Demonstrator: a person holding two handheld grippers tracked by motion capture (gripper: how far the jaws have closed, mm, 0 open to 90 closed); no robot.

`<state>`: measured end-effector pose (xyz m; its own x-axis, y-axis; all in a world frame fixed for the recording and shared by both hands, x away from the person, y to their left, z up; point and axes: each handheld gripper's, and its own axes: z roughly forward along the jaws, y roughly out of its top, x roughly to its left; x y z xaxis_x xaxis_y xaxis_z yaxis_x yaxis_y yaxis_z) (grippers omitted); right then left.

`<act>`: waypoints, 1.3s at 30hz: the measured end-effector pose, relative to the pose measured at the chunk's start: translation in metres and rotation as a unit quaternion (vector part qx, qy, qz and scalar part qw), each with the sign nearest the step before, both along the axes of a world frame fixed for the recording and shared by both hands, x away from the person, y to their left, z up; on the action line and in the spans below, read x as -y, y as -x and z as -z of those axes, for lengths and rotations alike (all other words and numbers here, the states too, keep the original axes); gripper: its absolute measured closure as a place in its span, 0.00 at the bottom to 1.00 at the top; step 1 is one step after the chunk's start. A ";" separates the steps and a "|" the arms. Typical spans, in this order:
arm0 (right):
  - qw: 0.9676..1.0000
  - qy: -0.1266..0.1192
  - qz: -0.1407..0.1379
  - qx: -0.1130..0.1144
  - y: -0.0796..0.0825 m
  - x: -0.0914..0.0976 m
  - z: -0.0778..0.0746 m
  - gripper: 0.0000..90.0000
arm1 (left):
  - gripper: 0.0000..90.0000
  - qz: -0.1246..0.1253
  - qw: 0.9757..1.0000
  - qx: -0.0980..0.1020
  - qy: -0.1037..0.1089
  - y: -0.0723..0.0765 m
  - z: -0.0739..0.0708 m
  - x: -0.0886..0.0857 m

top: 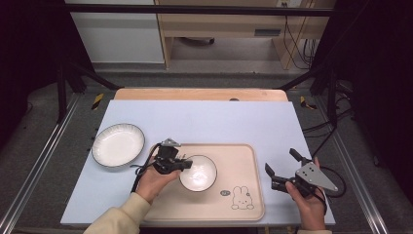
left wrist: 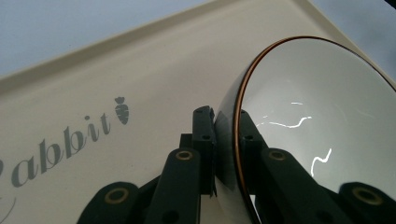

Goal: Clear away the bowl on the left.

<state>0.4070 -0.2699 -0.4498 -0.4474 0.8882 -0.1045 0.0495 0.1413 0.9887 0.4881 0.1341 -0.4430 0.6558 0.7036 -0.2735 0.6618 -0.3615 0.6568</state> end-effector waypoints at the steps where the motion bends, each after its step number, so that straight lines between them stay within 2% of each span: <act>1: 1.000 0.000 0.000 0.001 0.000 0.000 0.000 0.04 | 0.91 -0.001 1.000 0.000 0.001 0.000 0.001 0.000; 7: 1.000 0.000 -0.001 0.000 0.000 0.000 0.000 0.04 | 0.91 -0.001 1.000 -0.011 0.009 -0.002 0.005 -0.002; 22: 1.000 0.002 -0.003 0.000 -0.001 -0.001 0.001 0.03 | 0.91 -0.006 1.000 -0.024 -0.002 -0.006 0.005 -0.001; 39: 1.000 0.003 -0.005 -0.004 -0.001 -0.002 0.001 0.04 | 0.91 -0.003 1.000 -0.026 -0.010 -0.007 0.004 0.001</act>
<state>0.4078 -0.2677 -0.4509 -0.4576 0.8829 -0.1056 0.0559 0.1471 0.9875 0.4948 0.1331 -0.4469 0.6365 0.7135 -0.2930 0.6972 -0.3697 0.6142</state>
